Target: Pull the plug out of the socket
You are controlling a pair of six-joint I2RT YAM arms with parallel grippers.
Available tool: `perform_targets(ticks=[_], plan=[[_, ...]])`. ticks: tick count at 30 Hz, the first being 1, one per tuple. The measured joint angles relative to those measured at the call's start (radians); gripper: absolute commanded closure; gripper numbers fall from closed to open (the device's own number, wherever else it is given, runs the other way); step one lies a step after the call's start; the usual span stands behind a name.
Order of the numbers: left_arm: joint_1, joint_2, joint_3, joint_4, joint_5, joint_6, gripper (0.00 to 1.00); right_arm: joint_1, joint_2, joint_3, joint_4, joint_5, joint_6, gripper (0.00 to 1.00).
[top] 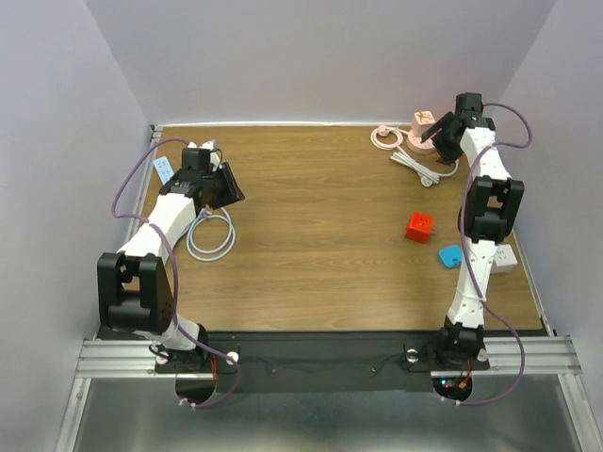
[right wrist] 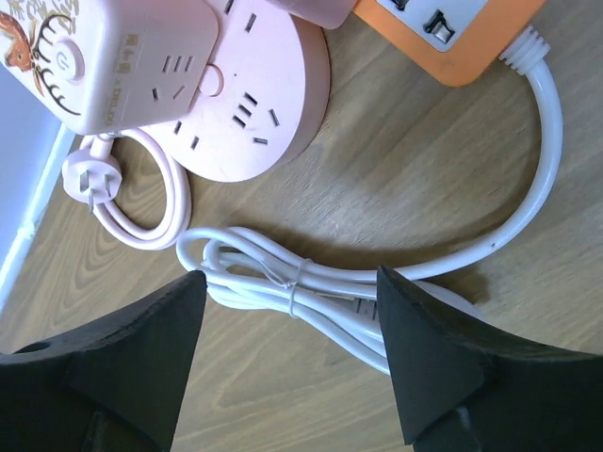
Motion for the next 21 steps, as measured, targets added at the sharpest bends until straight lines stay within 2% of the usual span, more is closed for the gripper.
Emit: perform_targets(ticks=[6, 21], plan=[[0.0, -0.027, -0.067, -0.007, 0.001, -0.004, 0.55, 0.0, 0.003, -0.033, 0.014, -0.082, -0.085, 0.23], [0.0, -0.035, -0.067, -0.001, 0.02, 0.008, 0.56, 0.034, -0.063, -0.286, 0.08, -0.291, -0.253, 0.28]])
